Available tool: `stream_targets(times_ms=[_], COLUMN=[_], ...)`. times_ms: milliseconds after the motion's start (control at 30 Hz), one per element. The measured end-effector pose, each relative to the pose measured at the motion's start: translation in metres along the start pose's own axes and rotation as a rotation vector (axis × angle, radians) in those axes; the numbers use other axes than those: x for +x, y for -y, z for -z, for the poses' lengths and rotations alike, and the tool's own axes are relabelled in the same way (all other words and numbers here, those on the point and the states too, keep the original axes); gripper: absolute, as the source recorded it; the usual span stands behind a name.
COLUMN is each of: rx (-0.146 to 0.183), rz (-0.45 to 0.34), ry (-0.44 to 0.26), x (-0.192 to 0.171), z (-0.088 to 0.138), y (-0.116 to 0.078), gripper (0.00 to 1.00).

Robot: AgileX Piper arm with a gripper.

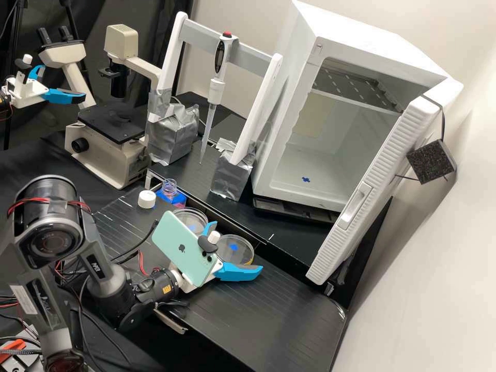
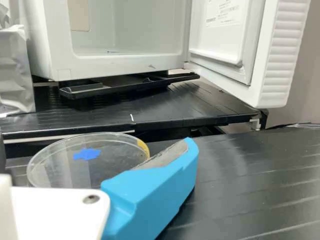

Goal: Close the lid

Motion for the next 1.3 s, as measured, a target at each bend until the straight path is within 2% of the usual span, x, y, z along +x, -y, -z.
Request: stream_targets(times_ms=[167, 667, 833, 967, 1300], rx=[-0.004, -0.078, -0.071, -0.083, -0.073], rz=[-0.003, -0.039, -0.057, -0.064, -0.075], ry=[-0.007, 0.013, 0.013, 0.021, 0.034], x=[-0.0008, -0.0005, -0.0007, -0.0004, 0.0005], z=[0.0001, 0.0004, 0.0003, 0.0003, 0.0004], y=[0.0007, 0.0009, 0.0010, 0.0013, 0.0023], gripper=[1.00, 1.00, 1.00, 1.00, 1.00])
